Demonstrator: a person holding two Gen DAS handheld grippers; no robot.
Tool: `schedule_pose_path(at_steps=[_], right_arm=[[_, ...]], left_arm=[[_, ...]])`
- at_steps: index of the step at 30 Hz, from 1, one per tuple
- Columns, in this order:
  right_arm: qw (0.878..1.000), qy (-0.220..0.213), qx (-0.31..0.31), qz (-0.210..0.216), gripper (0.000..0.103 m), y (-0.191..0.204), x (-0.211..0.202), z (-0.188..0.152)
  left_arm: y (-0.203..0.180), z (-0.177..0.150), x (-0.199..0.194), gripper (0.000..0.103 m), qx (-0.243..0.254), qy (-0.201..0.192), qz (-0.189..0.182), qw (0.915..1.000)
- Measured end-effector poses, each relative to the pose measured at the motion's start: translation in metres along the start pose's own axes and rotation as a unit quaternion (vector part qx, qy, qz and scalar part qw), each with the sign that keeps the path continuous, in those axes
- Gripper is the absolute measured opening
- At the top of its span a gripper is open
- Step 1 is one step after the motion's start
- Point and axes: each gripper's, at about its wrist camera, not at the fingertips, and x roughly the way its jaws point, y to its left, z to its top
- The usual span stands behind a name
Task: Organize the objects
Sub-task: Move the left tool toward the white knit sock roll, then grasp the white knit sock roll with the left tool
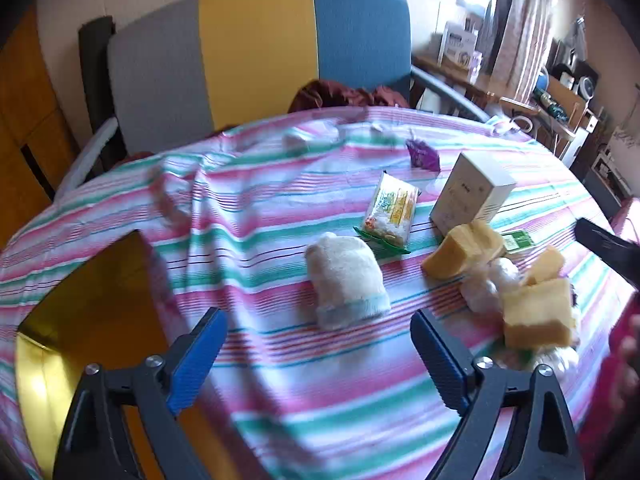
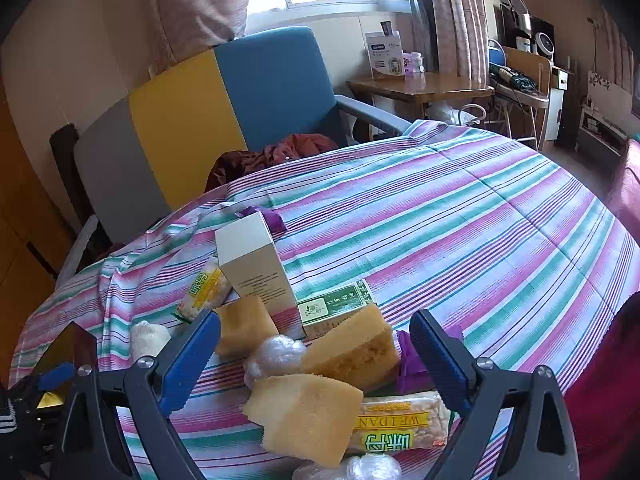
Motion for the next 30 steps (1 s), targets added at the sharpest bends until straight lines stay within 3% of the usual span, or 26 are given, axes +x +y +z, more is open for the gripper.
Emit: schedule_pose_path(at_steps=[12,16,17,22,26,30], right_arm=[[1.0,0.004,0.001,0.012,0.097,0.001,0.002,0.0],[1.0,0.008,0.003,0.01,0.097,0.0,0.003,0.0],[1.0,0.008,0.004,0.01,0.097,0.0,0.003,0.0],[0.999,-0.001,0.046,0.017,0.095,-0.019,0.0,0.004],[0.995,0.03,0.084,0.035,0.093,-0.031,0.01,0.002],[0.996,0.043,0.073,0.031,0.093,-0.026,0.014,-0.001]], left_arm=[[-0.017,0.024,0.06,0.083,-0.008,0.032,0.01,0.9994],[-0.013,0.026,0.077,0.058,-0.016,0.055,-0.005,0.9983],[-0.014,0.026,0.078,0.057,-0.016,0.055,-0.007,0.9983],[-0.013,0.016,0.057,0.055,-0.018,0.032,-0.018,0.9991],[-0.012,0.004,0.023,0.055,-0.015,0.008,-0.039,0.9991],[-0.005,-0.01,-0.005,0.056,-0.013,-0.008,-0.045,0.9989]])
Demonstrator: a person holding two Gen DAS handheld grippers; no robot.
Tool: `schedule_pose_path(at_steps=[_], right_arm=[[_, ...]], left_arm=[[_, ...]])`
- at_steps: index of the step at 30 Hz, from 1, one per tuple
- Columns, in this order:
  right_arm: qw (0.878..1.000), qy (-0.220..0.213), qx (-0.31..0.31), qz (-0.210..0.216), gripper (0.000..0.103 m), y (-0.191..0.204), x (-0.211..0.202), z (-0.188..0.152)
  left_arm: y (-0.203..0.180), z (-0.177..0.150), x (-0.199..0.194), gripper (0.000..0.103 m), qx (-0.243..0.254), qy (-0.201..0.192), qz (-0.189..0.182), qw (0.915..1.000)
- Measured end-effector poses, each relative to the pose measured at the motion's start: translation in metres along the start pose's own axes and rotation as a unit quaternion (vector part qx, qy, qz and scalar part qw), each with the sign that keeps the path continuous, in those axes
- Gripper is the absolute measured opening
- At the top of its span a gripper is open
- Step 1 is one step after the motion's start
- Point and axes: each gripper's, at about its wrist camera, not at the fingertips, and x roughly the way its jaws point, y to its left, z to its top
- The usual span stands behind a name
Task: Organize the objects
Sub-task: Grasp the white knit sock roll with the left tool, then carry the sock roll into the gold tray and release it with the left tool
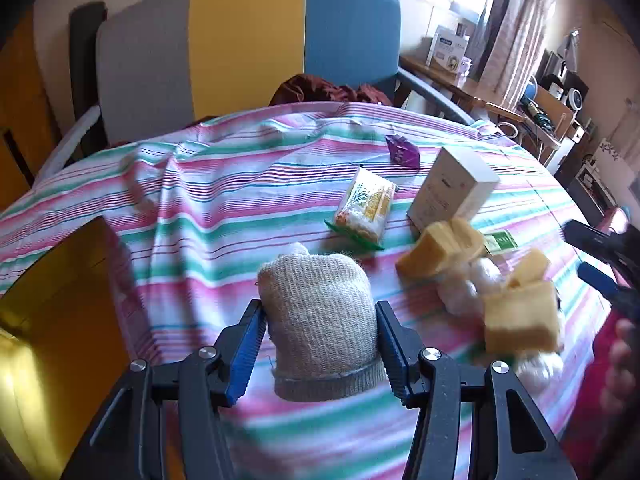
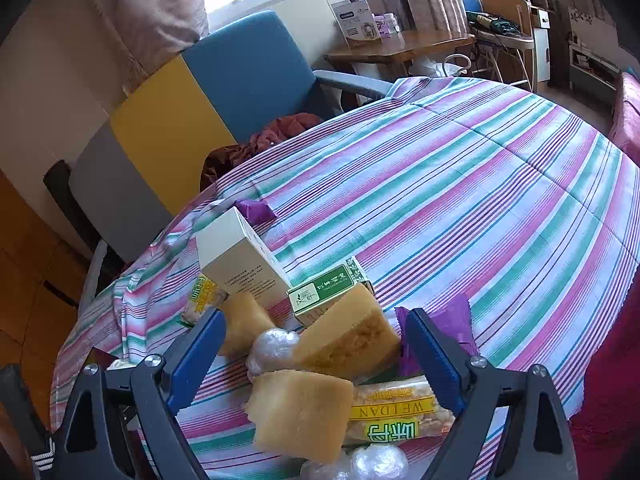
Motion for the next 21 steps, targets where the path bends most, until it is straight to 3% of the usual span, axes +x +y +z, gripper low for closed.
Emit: schedule_pose_path(at_steps=[10,14,17,21], right_arm=[[0.993,0.079,-0.088,0.013,0.09,0.031,0.024,-0.019],[0.986,0.116,-0.102,0.057,0.086,0.045,0.017,-0.031],[0.971,0.16,-0.109,0.138,0.086,0.058,0.011,-0.043],[0.964,0.171,-0.146,0.14,0.086,0.074,0.007,-0.058]], left_arm=[[0.015,-0.04,-0.046,0.056,-0.007,-0.018,-0.008,0.9998],[0.027,-0.048,-0.066,0.056,-0.014,-0.026,-0.011,0.9995],[0.04,-0.055,-0.079,0.056,-0.022,-0.033,-0.006,0.9992],[0.059,-0.063,-0.088,0.056,-0.04,-0.038,0.003,0.9985]])
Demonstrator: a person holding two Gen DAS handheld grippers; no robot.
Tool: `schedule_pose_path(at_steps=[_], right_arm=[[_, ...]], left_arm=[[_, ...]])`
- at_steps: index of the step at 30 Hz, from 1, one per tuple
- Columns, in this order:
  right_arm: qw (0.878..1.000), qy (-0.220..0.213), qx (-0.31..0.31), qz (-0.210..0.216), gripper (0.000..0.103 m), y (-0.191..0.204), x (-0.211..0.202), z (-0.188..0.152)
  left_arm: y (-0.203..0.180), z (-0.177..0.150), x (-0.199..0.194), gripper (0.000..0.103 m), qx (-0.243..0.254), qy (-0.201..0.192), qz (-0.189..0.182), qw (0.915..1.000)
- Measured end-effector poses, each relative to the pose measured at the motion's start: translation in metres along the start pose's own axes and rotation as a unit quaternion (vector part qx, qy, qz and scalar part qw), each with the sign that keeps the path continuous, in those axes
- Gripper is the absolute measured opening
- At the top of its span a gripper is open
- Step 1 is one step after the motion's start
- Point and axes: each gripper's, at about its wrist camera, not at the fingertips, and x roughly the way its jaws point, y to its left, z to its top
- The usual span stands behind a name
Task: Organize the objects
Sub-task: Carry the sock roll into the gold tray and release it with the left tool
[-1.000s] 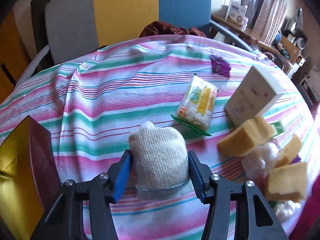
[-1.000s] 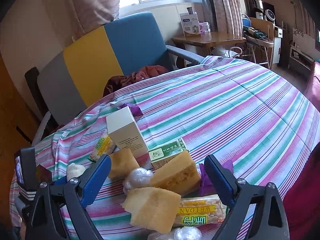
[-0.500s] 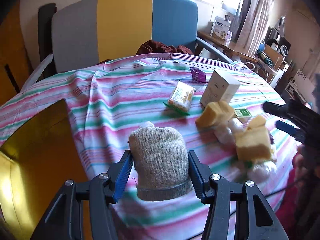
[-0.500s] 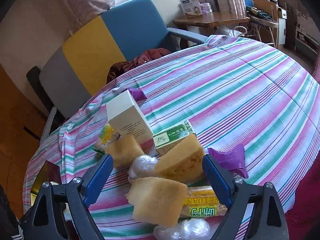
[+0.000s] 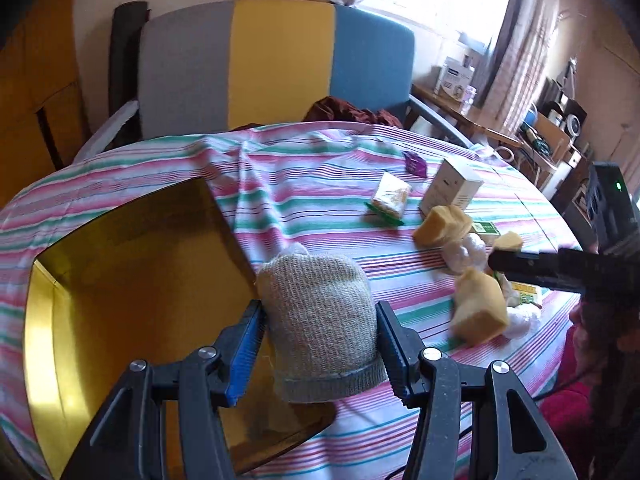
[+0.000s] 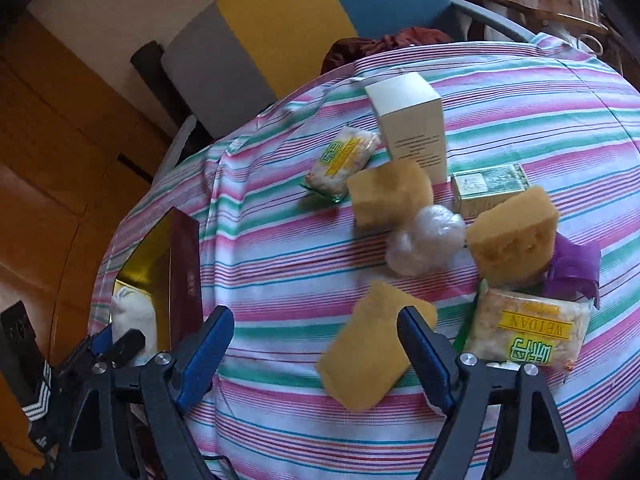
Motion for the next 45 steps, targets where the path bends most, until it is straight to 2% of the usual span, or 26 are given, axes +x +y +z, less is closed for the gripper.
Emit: schedule_pose_path(at_steps=[9,13,18,19,20,21,25,29,35,41,45], right_arm=[[0.997,-0.005,-0.006,-0.077,0.086,-0.004,0.009,-0.004],[0.996,-0.006,0.003,-0.091,0.086,-0.012,0.015,-0.005],[0.995,0.021,-0.015,-0.099,0.085,-0.008,0.028,-0.01],[0.994,0.028,-0.021,-0.106,0.081,-0.006,0.032,-0.011],[0.991,0.033,-0.029,-0.123,0.07,-0.004,0.036,-0.012],[0.989,0.035,-0.039,-0.142,0.067,-0.002,0.039,-0.014],[0.986,0.031,-0.065,-0.153,0.059,0.002,0.041,-0.015],[0.984,0.032,-0.078,-0.16,0.059,0.004,0.042,-0.016],[0.984,0.032,-0.076,-0.158,0.059,0.003,0.041,-0.015],[0.983,0.031,-0.079,-0.161,0.059,0.004,0.042,-0.015],[0.983,0.031,-0.08,-0.161,0.059,0.005,0.043,-0.015]], left_arm=[[0.039,-0.019,-0.013,0.056,-0.041,-0.002,0.025,0.9988],[0.049,-0.027,-0.016,0.056,-0.053,-0.001,0.031,0.9981],[0.061,-0.033,-0.023,0.056,-0.068,-0.004,0.042,0.9968],[0.064,-0.034,-0.024,0.056,-0.072,-0.004,0.045,0.9964],[0.066,-0.035,-0.025,0.056,-0.076,-0.004,0.047,0.996],[0.07,-0.036,-0.025,0.056,-0.08,-0.004,0.051,0.9955],[0.088,-0.043,-0.024,0.056,-0.101,0.0,0.066,0.9927],[0.114,-0.05,-0.023,0.056,-0.132,0.008,0.084,0.9876],[0.167,-0.05,-0.027,0.056,-0.185,0.007,0.121,0.9753],[0.199,-0.03,-0.018,0.056,-0.169,0.006,0.158,0.9728],[0.217,-0.013,0.006,0.056,-0.155,0.018,0.179,0.9713]])
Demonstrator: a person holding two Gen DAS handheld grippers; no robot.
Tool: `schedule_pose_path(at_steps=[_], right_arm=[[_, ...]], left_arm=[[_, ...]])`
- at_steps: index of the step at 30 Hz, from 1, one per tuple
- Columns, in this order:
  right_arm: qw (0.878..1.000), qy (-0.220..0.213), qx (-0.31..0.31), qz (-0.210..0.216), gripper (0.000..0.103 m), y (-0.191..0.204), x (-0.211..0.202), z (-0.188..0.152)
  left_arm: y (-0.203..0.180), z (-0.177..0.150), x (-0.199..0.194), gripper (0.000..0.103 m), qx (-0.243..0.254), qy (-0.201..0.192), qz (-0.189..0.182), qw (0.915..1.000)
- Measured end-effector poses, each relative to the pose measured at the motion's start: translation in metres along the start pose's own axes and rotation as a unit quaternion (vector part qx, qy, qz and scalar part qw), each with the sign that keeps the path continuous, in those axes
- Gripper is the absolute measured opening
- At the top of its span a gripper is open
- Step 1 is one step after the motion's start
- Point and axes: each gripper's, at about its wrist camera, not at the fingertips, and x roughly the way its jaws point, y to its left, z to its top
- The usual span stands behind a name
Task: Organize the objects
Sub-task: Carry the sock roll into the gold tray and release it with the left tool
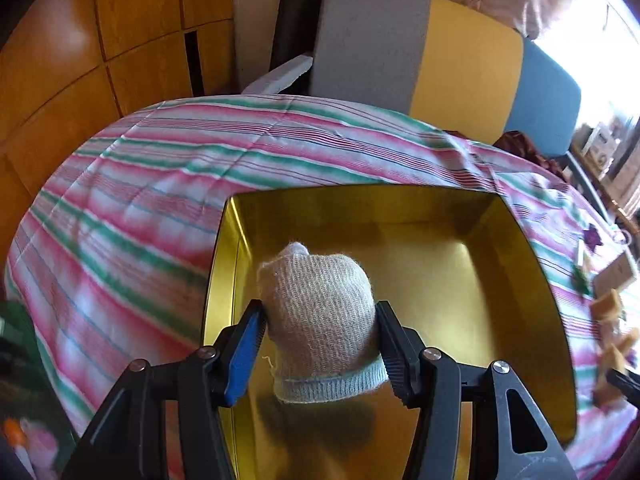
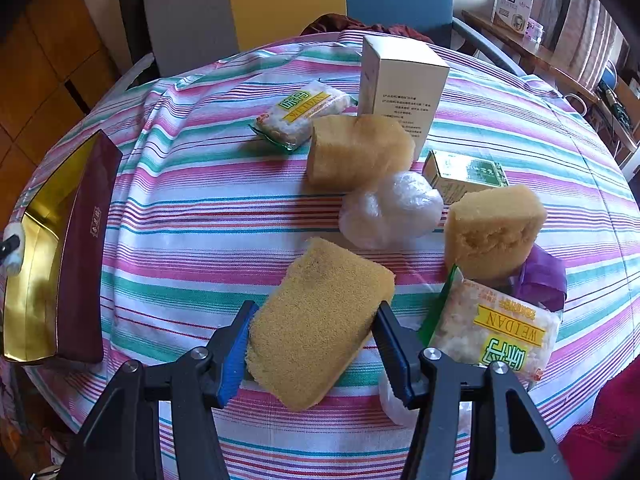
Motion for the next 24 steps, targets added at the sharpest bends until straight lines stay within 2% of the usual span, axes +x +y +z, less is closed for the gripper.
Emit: schedule_pose_path(at_steps=[7,15,24], right_arm=[[1.0,0.0,0.0,0.0,0.059,0.0,0.0,0.0],[1.0,0.0,0.001,0.001,0.059,0.0,0.001,0.0],[1.0,0.0,0.0,0.001,0.059,0.001,0.001,0.0]], left_arm=[[0.004,0.023,0.039,0.056,0.03,0.02,0.029,0.9989],[0.004,0.034,0.059,0.058,0.044,0.029,0.044,0.9977],[0.0,0.043,0.045,0.058,0.081,-0.007,0.078,0.9936]])
